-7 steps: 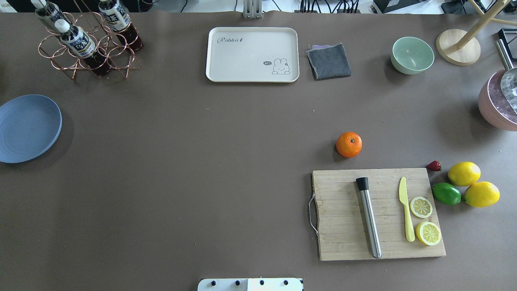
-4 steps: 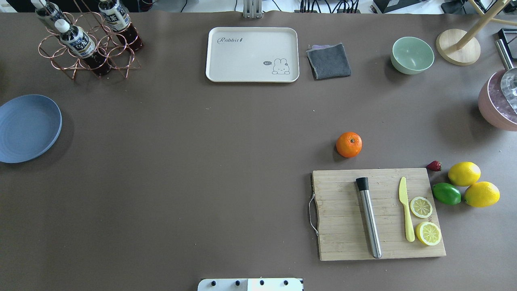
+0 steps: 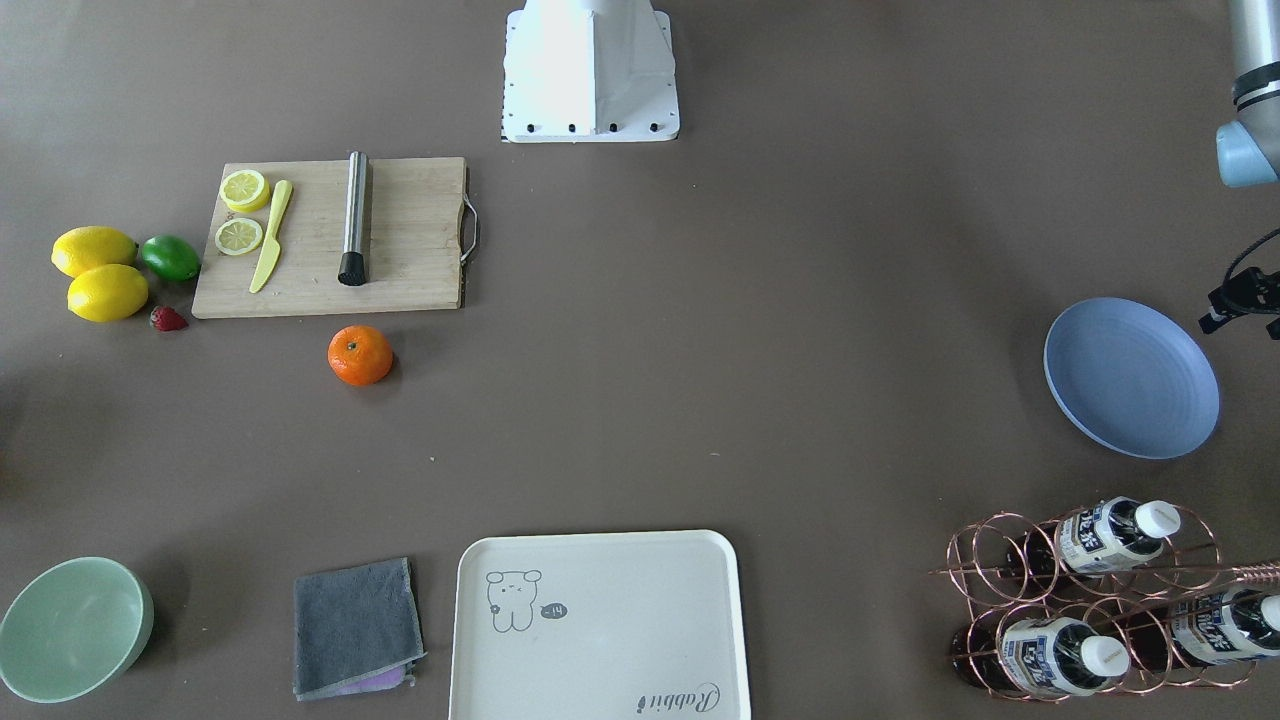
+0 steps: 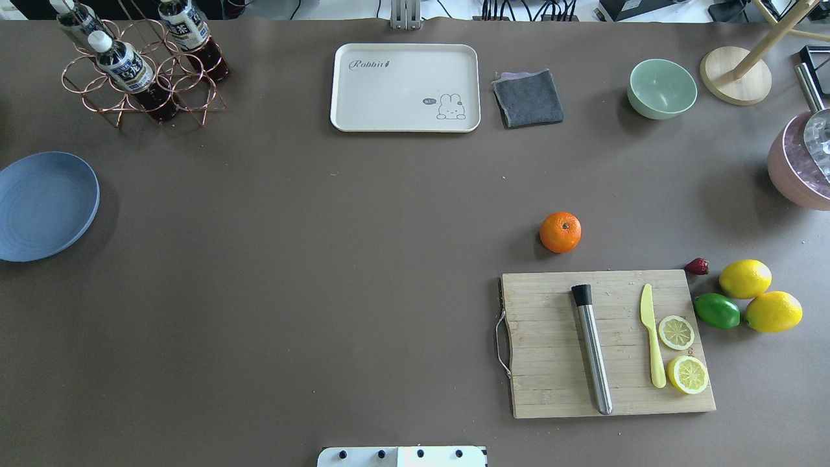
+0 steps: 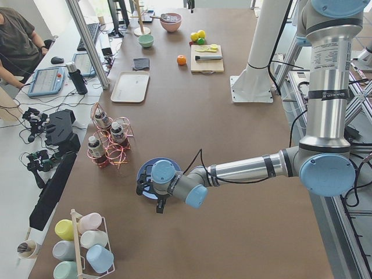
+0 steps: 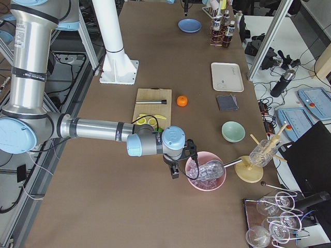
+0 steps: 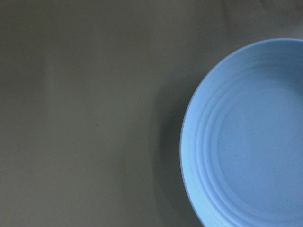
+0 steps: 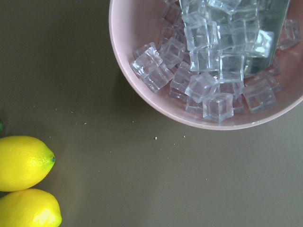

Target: Pick orange to plate

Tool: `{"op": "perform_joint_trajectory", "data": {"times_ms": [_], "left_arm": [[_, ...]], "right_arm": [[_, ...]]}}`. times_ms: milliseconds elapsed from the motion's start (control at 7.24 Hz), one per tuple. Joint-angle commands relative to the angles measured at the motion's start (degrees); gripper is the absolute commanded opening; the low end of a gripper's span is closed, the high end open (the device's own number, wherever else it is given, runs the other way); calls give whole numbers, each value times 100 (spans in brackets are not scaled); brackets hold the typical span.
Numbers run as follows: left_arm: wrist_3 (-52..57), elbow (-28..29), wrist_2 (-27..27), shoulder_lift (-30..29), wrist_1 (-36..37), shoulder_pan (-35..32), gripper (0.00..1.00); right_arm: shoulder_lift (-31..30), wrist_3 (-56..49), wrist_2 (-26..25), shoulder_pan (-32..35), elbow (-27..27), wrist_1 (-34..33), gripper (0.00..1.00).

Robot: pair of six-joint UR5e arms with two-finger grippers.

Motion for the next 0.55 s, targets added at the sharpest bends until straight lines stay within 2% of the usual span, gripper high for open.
{"op": "perform_joint_trajectory", "data": {"times_ms": [0, 138, 276, 415], "left_arm": [[-402, 610, 158, -397, -446, 332, 97], [-412, 762, 158, -417, -606, 368, 96], [-421, 772, 166, -426, -608, 377, 91], [-491, 764, 158, -434, -616, 377, 64]], "right_arm": [[0, 0, 34, -3, 12, 2, 100], [0, 0, 52, -3, 21, 2, 100], [9, 0, 52, -3, 13, 2, 100], [18, 9, 52, -3, 12, 2, 100]]}}
